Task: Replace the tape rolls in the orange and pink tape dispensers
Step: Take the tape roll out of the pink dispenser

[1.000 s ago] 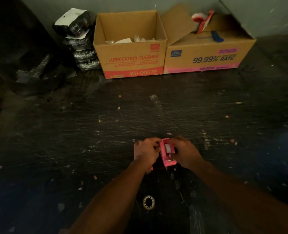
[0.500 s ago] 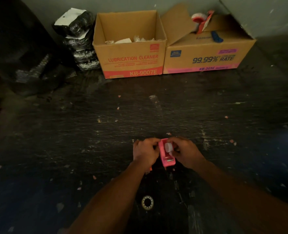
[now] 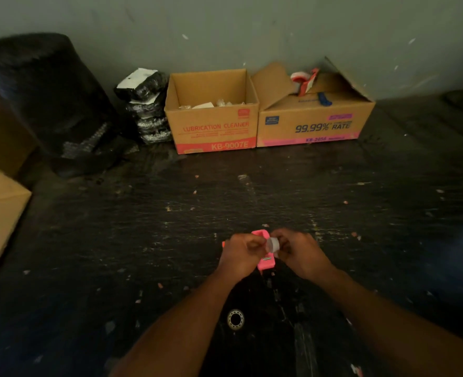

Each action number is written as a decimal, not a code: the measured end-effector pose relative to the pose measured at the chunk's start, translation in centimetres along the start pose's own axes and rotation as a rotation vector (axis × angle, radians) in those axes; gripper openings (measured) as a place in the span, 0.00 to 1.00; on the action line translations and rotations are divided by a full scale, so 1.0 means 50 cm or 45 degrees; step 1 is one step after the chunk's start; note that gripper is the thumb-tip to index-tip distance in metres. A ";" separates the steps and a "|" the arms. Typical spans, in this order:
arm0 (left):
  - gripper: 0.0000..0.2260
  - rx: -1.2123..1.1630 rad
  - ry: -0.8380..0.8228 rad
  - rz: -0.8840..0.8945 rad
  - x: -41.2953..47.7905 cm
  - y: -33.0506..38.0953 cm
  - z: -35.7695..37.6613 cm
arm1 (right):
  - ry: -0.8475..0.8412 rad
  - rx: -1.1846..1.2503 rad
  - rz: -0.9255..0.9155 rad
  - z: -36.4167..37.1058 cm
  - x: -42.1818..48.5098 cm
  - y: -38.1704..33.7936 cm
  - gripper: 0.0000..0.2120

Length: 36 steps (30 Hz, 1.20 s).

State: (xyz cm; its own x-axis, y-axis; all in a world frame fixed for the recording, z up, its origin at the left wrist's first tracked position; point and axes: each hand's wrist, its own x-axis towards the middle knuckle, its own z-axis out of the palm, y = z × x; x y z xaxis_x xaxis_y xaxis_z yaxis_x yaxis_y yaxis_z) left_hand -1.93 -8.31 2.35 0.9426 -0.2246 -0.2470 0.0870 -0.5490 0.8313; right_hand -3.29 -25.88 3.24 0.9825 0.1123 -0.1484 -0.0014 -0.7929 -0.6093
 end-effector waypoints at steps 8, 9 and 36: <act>0.12 -0.109 0.051 -0.011 -0.065 0.016 0.038 | 0.021 0.049 -0.049 -0.035 -0.089 -0.008 0.16; 0.10 -0.104 0.052 -0.025 -0.072 0.020 0.045 | -0.004 0.038 -0.035 -0.039 -0.098 -0.005 0.16; 0.08 -0.240 0.143 -0.484 -0.245 -0.062 0.190 | -0.299 -0.448 0.072 0.051 -0.239 0.188 0.22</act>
State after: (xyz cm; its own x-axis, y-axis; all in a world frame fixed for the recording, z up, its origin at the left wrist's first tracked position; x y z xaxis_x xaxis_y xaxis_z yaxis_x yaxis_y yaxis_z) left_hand -16.81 -11.50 -1.90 0.8605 0.0595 -0.5060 0.4819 -0.4171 0.7706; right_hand -15.52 -33.17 -2.70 0.9135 0.1638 -0.3724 0.0495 -0.9533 -0.2979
